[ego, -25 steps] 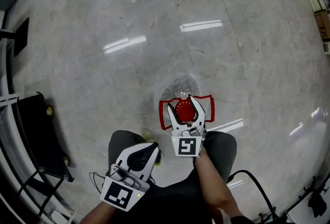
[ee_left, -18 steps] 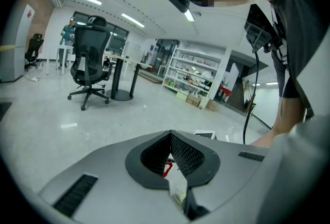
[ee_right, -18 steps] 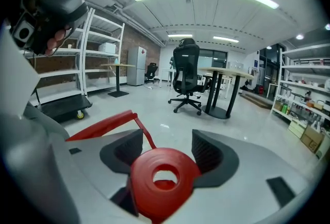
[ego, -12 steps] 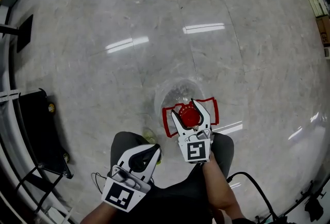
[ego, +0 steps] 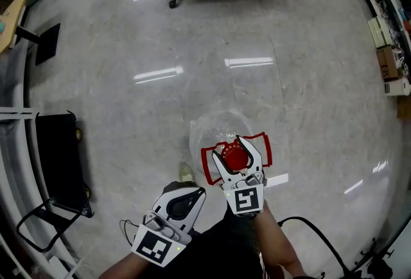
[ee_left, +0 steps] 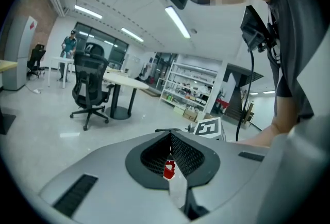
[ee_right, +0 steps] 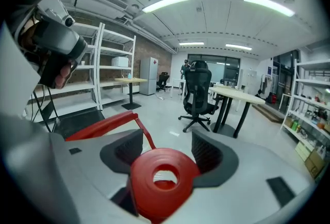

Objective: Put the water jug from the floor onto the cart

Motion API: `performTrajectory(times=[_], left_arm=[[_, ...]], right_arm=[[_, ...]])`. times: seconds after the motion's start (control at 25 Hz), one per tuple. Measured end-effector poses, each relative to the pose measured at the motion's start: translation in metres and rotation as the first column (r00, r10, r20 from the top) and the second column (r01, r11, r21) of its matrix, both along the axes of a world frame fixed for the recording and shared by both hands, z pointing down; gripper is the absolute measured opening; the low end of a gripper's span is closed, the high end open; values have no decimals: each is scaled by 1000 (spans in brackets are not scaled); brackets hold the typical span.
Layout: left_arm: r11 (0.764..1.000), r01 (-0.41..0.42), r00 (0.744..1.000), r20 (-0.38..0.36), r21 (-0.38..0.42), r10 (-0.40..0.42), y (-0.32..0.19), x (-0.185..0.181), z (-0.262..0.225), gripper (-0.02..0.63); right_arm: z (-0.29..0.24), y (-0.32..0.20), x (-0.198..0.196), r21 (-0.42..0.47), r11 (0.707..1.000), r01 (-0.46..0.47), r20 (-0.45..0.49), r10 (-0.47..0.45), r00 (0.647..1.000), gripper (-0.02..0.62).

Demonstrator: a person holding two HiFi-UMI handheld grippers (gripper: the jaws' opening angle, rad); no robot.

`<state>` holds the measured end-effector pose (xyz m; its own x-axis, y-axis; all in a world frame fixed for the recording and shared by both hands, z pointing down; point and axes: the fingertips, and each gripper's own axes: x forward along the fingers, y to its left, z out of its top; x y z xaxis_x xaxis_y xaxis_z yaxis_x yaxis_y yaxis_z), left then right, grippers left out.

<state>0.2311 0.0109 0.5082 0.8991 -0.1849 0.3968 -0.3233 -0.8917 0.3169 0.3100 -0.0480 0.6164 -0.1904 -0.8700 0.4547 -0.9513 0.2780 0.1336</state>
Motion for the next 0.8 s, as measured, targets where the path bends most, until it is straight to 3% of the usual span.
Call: performTrajectory(times=[0.24, 0.44, 0.64, 0.8], left_arm=[[989, 4, 997, -75, 145, 7, -4, -30, -129, 5], [968, 33, 996, -88, 249, -11, 1, -50, -202, 5], [927, 206, 975, -145, 313, -168, -9, -73, -246, 5], [870, 370, 929, -160, 326, -334, -14, -102, -255, 5]], right_arm=[[-153, -13, -38, 129, 992, -12, 36, 7, 999, 299], [-224, -9, -60, 114, 993, -43, 130, 28, 991, 299], [-275, -30, -95, 179, 978, 103, 103, -123, 987, 299], [-289, -42, -138, 222, 929, 294, 33, -309, 950, 299]])
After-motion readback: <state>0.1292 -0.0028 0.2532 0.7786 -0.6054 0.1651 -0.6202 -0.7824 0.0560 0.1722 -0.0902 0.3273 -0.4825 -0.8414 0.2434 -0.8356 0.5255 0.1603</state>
